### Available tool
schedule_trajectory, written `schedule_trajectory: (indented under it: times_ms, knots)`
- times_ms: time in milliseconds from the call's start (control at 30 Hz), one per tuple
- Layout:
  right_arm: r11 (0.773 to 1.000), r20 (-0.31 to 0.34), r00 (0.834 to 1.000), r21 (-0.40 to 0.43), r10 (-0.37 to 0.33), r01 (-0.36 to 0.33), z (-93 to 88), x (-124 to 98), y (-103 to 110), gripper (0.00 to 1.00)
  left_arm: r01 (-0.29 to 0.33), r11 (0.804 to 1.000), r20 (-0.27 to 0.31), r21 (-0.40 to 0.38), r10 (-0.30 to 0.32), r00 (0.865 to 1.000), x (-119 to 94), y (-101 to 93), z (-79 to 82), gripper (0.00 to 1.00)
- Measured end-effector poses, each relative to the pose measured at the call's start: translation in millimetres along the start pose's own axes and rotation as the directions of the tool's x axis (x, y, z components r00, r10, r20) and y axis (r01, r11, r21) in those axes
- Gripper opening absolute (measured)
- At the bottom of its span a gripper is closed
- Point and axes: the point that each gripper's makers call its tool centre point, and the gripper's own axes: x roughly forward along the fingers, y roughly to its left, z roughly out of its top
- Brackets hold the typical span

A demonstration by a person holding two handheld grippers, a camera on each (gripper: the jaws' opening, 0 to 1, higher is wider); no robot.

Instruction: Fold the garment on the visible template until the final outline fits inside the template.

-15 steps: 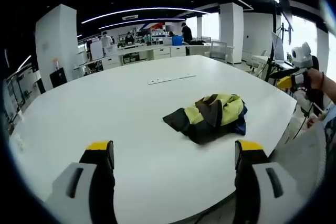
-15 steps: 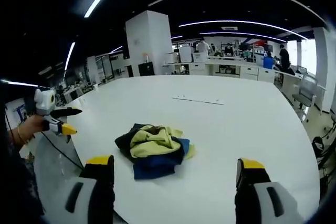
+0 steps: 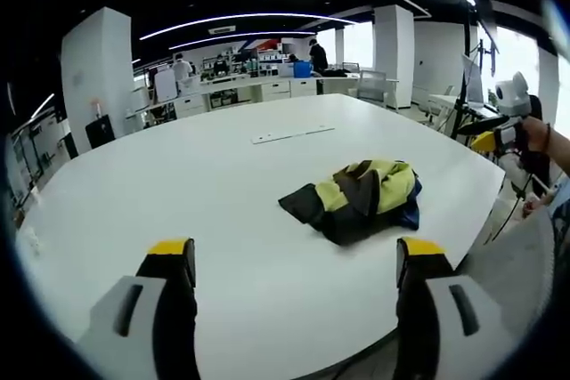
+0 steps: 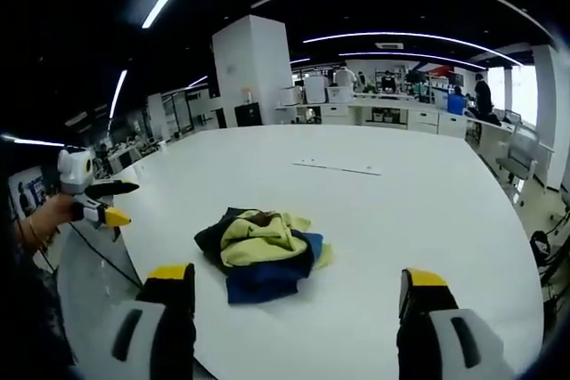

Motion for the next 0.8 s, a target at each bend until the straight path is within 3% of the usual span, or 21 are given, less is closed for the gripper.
schedule_trajectory:
  times_ms: [800]
  knots:
    - [1.000, -0.022, 0.999, 0.008, 0.030, -0.030, -4.5, 11, 1, 0.93, 0.048, 0.998, -0.023, 0.030, -0.047, 0.999, 19, -7.4, -0.1, 0.87]
